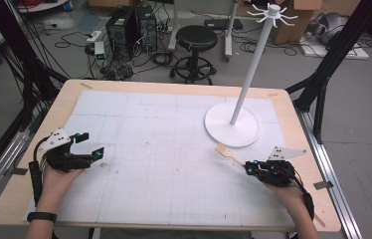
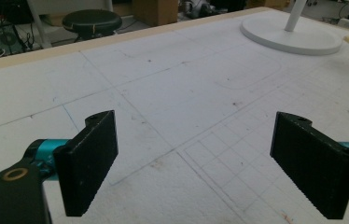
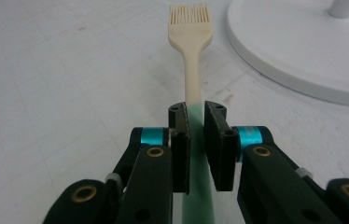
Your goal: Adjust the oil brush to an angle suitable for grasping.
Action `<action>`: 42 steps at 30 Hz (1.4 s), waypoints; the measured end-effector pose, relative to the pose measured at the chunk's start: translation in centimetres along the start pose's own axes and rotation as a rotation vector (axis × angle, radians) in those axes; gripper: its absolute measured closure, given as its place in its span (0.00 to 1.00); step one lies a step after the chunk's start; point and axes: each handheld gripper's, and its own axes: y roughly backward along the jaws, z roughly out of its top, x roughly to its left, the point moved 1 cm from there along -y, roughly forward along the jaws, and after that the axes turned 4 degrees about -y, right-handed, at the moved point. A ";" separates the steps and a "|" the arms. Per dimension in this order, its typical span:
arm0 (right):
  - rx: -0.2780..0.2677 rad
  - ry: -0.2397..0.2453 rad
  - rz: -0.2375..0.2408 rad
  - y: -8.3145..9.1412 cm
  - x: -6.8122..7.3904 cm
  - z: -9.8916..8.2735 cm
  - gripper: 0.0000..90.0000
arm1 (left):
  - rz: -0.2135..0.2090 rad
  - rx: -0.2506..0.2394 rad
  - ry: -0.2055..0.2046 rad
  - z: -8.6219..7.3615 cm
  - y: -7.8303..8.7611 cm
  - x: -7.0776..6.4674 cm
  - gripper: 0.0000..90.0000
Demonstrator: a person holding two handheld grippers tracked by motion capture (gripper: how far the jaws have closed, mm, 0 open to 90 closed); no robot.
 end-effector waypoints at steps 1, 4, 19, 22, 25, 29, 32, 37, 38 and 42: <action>0.000 0.000 0.000 0.0 0.0 0.0 0.90 | -0.001 0.001 -0.001 0.1 0.0 0.0 0.17; 0.007 0.036 0.029 -0.5 0.2 1.2 0.90 | -0.004 -0.004 -0.003 0.2 0.0 0.0 0.17; 0.043 0.198 0.213 -5.4 3.5 6.6 0.90 | -0.029 -0.012 -0.016 0.6 0.0 -0.2 0.17; 0.056 0.221 0.233 -6.2 3.8 6.9 0.90 | -0.035 -0.008 -0.016 0.6 -0.1 -0.2 0.17; 0.076 0.258 0.280 -7.6 4.5 7.5 0.90 | -0.037 -0.006 -0.017 0.6 -0.2 -0.3 0.17; 0.091 0.276 0.308 -8.6 4.7 7.8 0.90 | -0.038 -0.003 -0.018 0.6 -0.2 -0.3 0.17; 0.117 0.294 0.328 -9.5 4.9 7.7 0.90 | -0.041 -0.002 -0.018 0.6 -0.3 -0.4 0.17; 0.141 0.310 0.340 -10.8 5.4 7.8 0.90 | -0.046 0.005 -0.022 0.5 -0.5 -0.5 0.17; 0.146 0.312 0.345 -11.1 5.6 7.8 0.90 | -0.048 0.005 -0.022 0.5 -0.5 -0.5 0.17; 0.164 0.321 0.360 -12.1 6.3 7.8 0.90 | -0.050 0.009 -0.026 0.5 -0.6 -0.6 0.17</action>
